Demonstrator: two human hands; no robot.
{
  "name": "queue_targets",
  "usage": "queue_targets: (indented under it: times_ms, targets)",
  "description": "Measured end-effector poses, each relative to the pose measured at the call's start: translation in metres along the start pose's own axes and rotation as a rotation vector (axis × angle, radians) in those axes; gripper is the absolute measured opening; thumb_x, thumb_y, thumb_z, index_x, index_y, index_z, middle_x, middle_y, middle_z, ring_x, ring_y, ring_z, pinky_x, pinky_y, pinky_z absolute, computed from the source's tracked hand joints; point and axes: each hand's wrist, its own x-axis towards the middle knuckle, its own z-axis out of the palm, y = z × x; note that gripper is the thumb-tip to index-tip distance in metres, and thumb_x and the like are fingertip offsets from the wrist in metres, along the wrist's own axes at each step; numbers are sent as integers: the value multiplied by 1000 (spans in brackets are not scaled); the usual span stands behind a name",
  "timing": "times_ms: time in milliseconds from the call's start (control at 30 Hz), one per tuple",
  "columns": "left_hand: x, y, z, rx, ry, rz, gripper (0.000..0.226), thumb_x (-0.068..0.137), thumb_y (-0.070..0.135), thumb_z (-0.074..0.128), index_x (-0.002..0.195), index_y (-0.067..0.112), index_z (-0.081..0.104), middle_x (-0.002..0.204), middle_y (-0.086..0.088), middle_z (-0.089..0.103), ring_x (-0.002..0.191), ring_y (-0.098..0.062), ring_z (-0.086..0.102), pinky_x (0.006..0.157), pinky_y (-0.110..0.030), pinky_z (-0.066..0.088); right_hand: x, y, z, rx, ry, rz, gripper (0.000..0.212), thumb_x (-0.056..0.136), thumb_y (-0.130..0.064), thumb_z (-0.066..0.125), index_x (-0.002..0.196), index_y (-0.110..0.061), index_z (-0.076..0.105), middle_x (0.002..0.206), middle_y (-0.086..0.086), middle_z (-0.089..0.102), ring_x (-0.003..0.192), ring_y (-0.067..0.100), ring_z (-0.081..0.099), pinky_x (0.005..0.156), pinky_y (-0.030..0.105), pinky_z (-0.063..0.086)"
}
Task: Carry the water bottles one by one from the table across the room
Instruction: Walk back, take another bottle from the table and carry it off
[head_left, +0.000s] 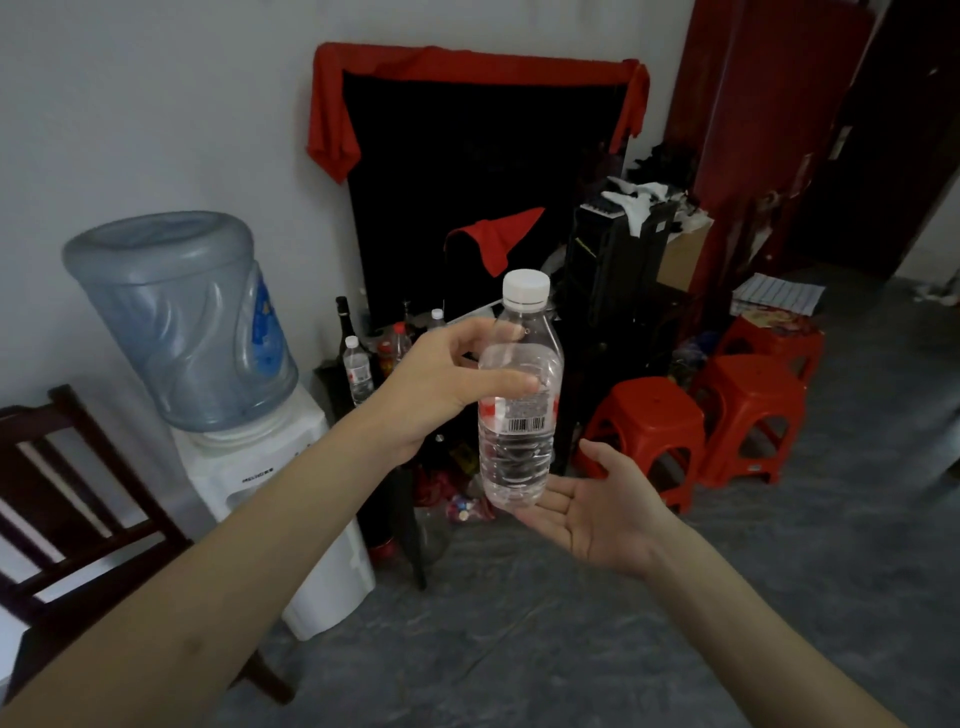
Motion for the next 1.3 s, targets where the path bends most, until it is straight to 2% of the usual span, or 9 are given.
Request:
queue_targets:
  times_ms: [133, 300, 433, 600, 800, 967, 1133, 1233, 1300]
  targets:
    - [34, -5, -3, 25, 7, -13, 63, 60, 40, 88, 120, 29, 71, 123, -2, 70, 112, -20, 68, 98, -36, 56, 26, -29, -3, 8, 7, 11, 77, 99, -57, 36, 135, 10, 51, 130, 28, 62, 121, 38, 62, 93, 42, 54]
    - [83, -14, -15, 73, 11, -24, 53, 68, 33, 88, 118, 30, 70, 120, -2, 70, 104, -17, 68, 84, -27, 52, 67, -64, -8, 4, -3, 30, 76, 99, -56, 37, 136, 8, 51, 132, 27, 62, 124, 38, 60, 95, 42, 53]
    - [129, -23, -32, 71, 41, -19, 44, 77, 22, 86, 117, 29, 70, 118, -1, 72, 106, -17, 70, 92, -29, 56, 107, -103, -2, -16, -24, 43, 73, 99, -53, 38, 133, 10, 55, 131, 27, 62, 118, 38, 64, 94, 41, 55]
    - [199, -44, -61, 91, 102, -15, 47, 72, 33, 89, 116, 35, 71, 115, 5, 73, 105, -20, 70, 98, -40, 57, 170, -162, 9, -96, -39, 68, 72, 99, -52, 38, 132, 10, 56, 131, 28, 62, 120, 37, 63, 95, 38, 54]
    - [282, -68, -91, 85, 141, -36, 49, 73, 32, 89, 118, 33, 70, 115, 7, 73, 106, -19, 69, 99, -40, 56, 243, -226, 14, -93, -44, 98, 66, 101, -45, 38, 131, 10, 57, 133, 27, 61, 126, 36, 59, 98, 39, 52]
    - [319, -99, -112, 27, 205, -81, 54, 68, 32, 89, 119, 31, 70, 118, 2, 72, 108, -21, 70, 100, -43, 57, 294, -253, 14, -92, -24, 163, 64, 102, -43, 38, 132, 11, 56, 134, 27, 60, 127, 37, 57, 97, 41, 53]
    - [337, -128, -132, 35, 274, -130, 61, 60, 43, 89, 118, 31, 71, 116, 2, 75, 109, -23, 71, 102, -48, 55, 343, -266, 14, -99, -27, 239, 64, 103, -42, 38, 131, 12, 55, 131, 29, 61, 124, 40, 60, 93, 42, 55]
    - [349, -145, -139, 67, 304, -161, 51, 70, 28, 91, 116, 30, 70, 114, 3, 76, 107, -19, 72, 101, -46, 56, 376, -277, 12, -101, -33, 290, 63, 103, -41, 38, 129, 13, 57, 129, 29, 63, 119, 40, 63, 89, 43, 58]
    - [358, -154, -143, 107, 327, -182, 47, 75, 20, 88, 117, 28, 69, 113, 6, 76, 105, -16, 73, 97, -39, 57, 399, -285, 9, -119, -45, 327, 62, 103, -41, 38, 129, 13, 56, 128, 29, 63, 116, 40, 65, 89, 44, 58]
